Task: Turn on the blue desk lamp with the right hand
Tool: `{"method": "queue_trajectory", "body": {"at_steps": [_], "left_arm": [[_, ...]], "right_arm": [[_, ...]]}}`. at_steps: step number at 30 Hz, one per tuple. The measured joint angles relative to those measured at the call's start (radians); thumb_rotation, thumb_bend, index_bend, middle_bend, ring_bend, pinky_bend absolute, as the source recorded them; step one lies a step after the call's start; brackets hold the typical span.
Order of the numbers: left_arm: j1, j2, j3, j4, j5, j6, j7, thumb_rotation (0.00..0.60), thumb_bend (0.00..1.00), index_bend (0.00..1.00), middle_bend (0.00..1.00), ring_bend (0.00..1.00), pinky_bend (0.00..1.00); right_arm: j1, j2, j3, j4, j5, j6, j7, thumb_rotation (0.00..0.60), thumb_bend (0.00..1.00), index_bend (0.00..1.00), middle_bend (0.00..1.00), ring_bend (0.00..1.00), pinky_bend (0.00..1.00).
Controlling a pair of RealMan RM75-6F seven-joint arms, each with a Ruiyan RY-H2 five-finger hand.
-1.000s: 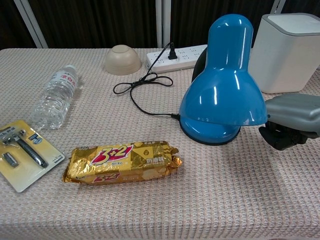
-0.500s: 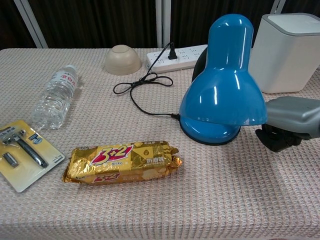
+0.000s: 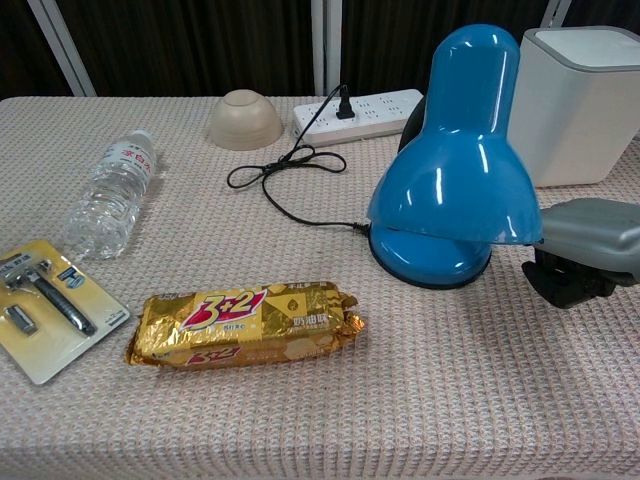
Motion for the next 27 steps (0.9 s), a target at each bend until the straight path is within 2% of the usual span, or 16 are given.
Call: {"method": "queue_trajectory", "body": {"at_steps": [27], "left_arm": [[0.000, -0.001, 0.000, 0.004, -0.003, -0.001, -0.005, 0.600, 0.04, 0.00, 0.00, 0.00, 0.00]], "right_arm": [[-0.039, -0.015, -0.030, 0.046, -0.047, 0.032, 0.108, 0.600, 0.77, 0.00, 0.97, 0.91, 0.83]]}}
